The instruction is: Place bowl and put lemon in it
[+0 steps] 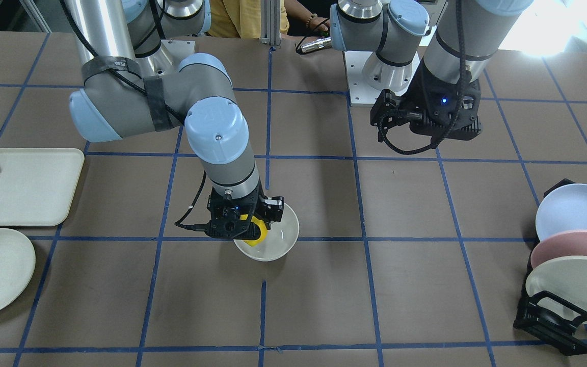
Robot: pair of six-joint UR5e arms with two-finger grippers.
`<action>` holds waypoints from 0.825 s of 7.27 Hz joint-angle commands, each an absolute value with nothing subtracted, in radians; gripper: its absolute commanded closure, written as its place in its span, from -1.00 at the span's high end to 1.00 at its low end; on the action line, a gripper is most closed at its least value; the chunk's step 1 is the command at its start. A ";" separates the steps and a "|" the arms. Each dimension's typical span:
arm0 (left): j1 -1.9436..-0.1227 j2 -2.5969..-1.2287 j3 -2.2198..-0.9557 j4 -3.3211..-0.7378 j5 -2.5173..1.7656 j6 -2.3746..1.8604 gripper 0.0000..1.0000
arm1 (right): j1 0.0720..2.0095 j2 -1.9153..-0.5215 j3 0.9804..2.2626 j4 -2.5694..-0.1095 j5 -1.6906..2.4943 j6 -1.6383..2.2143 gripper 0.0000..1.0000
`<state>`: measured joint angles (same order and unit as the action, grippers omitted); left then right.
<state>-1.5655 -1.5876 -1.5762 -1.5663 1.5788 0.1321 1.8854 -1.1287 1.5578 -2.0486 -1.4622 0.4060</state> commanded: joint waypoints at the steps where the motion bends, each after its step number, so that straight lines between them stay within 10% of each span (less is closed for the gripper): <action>1: -1.565 -1.583 -1.584 -1.563 1.603 0.123 1.00 | 1.901 -1.065 1.563 -2.113 -1.459 0.432 -1.00; 4: -1.565 -1.560 -1.574 -1.572 1.583 0.104 1.00 | 1.902 -1.035 1.566 -2.115 -1.459 0.436 -1.00; 6: -1.565 -1.559 -1.574 -1.575 1.574 0.052 1.00 | 1.902 -1.017 1.568 -2.114 -1.457 0.437 -0.14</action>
